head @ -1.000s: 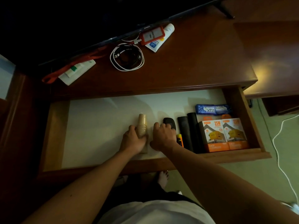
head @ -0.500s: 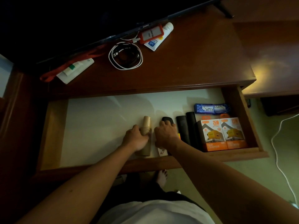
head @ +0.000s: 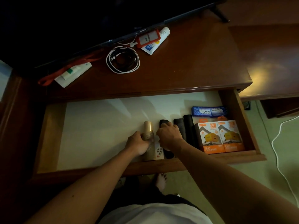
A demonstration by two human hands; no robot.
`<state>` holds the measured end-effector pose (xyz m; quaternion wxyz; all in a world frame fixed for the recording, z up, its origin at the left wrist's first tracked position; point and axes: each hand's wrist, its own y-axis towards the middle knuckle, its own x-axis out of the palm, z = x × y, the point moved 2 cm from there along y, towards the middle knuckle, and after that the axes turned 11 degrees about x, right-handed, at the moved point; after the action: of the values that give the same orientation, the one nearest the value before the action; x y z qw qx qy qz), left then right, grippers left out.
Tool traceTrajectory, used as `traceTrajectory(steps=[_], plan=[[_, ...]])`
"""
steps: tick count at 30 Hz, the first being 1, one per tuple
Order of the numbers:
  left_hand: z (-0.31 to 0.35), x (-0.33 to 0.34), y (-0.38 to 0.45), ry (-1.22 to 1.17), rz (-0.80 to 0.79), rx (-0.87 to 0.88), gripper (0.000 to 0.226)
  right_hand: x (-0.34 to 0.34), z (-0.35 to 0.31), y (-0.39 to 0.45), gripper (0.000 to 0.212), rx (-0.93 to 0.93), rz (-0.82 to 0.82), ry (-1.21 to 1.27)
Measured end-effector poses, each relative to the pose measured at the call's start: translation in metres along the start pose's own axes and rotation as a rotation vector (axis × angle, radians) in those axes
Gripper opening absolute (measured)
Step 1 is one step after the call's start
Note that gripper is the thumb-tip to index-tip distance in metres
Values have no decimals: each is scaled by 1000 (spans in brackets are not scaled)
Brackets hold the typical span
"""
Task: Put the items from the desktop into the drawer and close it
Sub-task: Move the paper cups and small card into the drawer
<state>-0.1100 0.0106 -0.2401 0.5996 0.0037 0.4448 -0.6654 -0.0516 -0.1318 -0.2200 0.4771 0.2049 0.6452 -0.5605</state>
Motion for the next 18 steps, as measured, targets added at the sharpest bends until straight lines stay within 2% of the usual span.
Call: traceTrajectory(steps=[7, 12, 18], plan=[[3, 0, -3, 21, 15, -6, 57, -1, -1, -3, 35, 1, 21, 44], [4, -3, -8, -15, 15, 11, 51, -2, -2, -7, 39, 8, 3, 95], [10, -28, -13, 10, 96, 45, 47, -22, -5, -5, 43, 35, 135, 240]])
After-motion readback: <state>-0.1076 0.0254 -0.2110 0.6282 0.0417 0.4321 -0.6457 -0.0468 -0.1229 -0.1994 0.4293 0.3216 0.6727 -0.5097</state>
